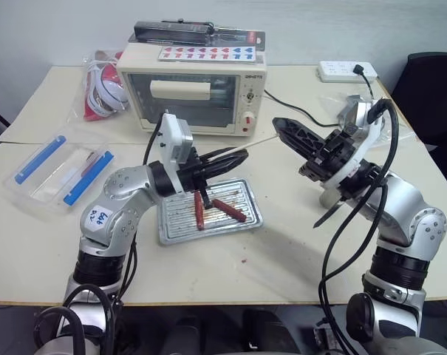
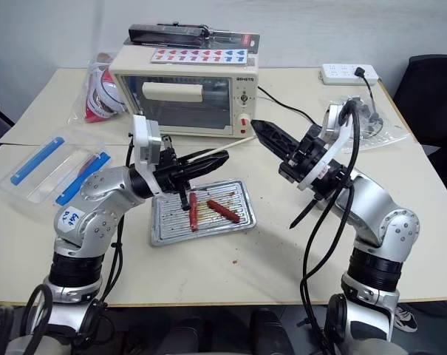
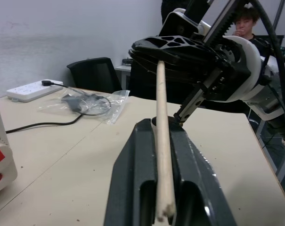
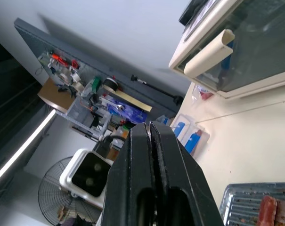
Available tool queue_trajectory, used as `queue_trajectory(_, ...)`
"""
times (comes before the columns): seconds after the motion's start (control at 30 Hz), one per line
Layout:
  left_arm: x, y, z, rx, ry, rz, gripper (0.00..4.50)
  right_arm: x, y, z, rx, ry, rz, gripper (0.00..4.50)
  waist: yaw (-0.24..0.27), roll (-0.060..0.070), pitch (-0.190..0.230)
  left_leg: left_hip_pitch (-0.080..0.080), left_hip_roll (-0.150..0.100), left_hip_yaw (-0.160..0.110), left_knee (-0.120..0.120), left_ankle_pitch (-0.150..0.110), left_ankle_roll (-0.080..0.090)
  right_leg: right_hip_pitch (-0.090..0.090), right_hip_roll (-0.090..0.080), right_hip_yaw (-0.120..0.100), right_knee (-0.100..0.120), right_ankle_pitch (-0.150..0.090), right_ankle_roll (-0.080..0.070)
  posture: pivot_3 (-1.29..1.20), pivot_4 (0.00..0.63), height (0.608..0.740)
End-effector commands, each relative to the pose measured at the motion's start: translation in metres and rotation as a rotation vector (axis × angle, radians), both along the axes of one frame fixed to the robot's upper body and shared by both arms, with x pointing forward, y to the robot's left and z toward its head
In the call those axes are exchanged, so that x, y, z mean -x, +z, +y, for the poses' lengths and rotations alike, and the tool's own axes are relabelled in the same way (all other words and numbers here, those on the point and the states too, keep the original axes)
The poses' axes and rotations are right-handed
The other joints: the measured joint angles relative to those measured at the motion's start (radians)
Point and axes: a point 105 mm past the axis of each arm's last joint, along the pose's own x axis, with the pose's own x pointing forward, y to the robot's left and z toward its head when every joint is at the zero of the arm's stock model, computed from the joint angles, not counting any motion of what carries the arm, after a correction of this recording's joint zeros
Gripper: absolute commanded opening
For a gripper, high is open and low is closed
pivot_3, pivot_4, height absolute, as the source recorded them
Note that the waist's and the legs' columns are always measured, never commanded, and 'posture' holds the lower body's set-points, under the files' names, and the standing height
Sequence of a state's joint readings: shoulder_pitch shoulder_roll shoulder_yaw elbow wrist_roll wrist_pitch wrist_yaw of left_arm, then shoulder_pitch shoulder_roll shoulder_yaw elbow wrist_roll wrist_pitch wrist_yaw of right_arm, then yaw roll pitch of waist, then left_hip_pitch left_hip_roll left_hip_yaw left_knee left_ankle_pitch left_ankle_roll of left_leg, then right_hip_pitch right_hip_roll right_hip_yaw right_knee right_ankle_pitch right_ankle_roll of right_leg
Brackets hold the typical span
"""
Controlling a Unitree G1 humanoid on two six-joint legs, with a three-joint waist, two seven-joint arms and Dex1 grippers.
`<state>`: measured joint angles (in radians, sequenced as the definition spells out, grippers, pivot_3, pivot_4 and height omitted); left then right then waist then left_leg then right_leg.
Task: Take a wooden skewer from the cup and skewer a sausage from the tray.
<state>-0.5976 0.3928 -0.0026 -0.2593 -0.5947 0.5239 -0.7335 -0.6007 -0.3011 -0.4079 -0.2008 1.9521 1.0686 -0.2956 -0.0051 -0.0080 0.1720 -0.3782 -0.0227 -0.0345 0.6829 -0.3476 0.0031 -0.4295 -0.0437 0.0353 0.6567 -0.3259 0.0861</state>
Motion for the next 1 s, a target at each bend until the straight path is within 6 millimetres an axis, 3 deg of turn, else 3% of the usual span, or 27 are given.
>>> queue_trajectory(0.03, 0.006, 0.016, 0.0, 0.023, -0.013, -0.056, 1.4, 0.008, 0.007, -0.002, -0.001, 0.011, -0.049, 0.0, 0.0, 0.0, 0.0, 0.0, 0.0, 0.0, 0.0, 0.0, 0.0, 0.0, 0.0, 0.0, 0.0, 0.0, 0.0, 0.0, 0.15, 0.74)
queue_trajectory(0.47, 0.01, 0.018, -0.004, 0.051, -0.044, -0.045, 1.4, 0.008, 0.008, -0.003, -0.002, 0.012, -0.053, 0.0, 0.0, 0.0, 0.0, 0.0, 0.0, 0.0, 0.0, 0.0, 0.0, 0.0, 0.0, 0.0, 0.0, 0.0, 0.0, 0.0, 0.15, 0.74)
queue_trajectory(0.5, 0.01, 0.018, -0.004, 0.054, -0.047, -0.042, 1.04, 0.008, 0.009, -0.003, -0.004, 0.012, -0.055, 0.0, 0.0, 0.0, 0.0, 0.0, 0.0, 0.0, 0.0, 0.0, 0.0, 0.0, 0.0, 0.0, 0.0, 0.0, 0.0, 0.0, 0.15, 0.74)
queue_trajectory(0.67, 0.007, 0.023, -0.002, 0.09, -0.03, -0.042, 0.04, 0.01, 0.008, -0.003, -0.008, 0.013, -0.058, 0.0, 0.0, 0.0, 0.0, 0.0, 0.0, 0.0, 0.0, 0.0, 0.0, 0.0, 0.0, 0.0, 0.0, 0.0, 0.0, 0.0, 0.15, 0.74)
queue_trajectory(0.83, 0.004, 0.023, 0.0, 0.077, -0.019, -0.047, 0.04, 0.01, 0.005, -0.004, -0.005, 0.011, -0.049, 0.0, 0.0, 0.0, 0.0, 0.0, 0.0, 0.0, 0.0, 0.0, 0.0, 0.0, 0.0, 0.0, 0.0, 0.0, 0.0, 0.0, 0.15, 0.74)
queue_trajectory(1.0, -0.001, 0.021, 0.003, 0.042, 0.014, -0.045, 0.0, 0.009, 0.001, -0.008, 0.024, 0.001, -0.041, 1.07, 0.0, 0.0, 0.0, 0.0, 0.0, 0.0, 0.0, 0.0, 0.0, 0.0, 0.0, 0.0, 0.0, 0.0, 0.0, 0.0, 0.15, 0.74)
